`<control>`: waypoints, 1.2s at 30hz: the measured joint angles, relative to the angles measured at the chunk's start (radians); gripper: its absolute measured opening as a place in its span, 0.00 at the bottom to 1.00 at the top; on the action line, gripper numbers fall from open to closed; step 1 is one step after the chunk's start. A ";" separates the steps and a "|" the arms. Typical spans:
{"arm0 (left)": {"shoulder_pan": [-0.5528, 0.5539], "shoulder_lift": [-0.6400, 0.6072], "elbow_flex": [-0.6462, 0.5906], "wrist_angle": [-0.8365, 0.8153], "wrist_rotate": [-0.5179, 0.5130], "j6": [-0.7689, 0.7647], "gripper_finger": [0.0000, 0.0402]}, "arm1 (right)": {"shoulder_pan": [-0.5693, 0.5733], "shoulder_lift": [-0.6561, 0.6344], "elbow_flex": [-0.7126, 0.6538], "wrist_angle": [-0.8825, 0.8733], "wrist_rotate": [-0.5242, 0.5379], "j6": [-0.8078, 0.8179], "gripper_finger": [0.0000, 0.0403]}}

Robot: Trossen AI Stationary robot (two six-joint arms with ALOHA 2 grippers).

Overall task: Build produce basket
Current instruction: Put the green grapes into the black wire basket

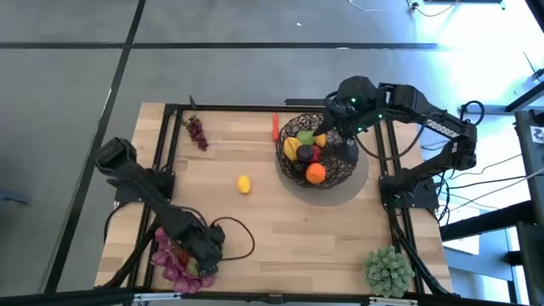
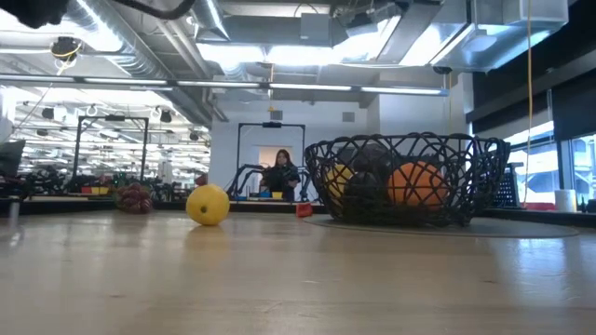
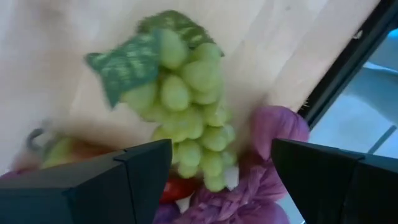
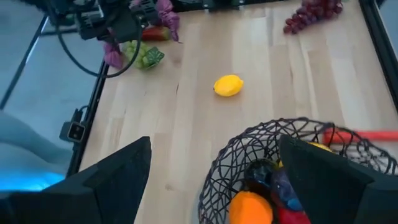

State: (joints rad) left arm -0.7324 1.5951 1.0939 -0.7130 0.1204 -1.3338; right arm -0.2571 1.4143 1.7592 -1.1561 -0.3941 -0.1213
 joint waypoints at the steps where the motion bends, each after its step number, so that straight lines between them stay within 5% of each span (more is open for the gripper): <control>1: -0.002 0.012 0.000 0.017 0.001 0.000 0.66 | 0.007 0.000 0.000 0.000 0.000 -0.018 0.85; 29: -0.001 0.199 0.002 0.067 -0.033 -0.034 0.65 | 0.040 0.000 0.000 0.005 0.000 -0.041 0.85; 36: 0.011 0.199 0.002 0.066 -0.021 -0.046 0.53 | 0.040 0.000 0.000 0.006 0.000 -0.041 0.85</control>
State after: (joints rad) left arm -0.7216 1.7943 1.0954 -0.6467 0.0998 -1.3799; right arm -0.2173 1.4139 1.7592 -1.1503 -0.3939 -0.1627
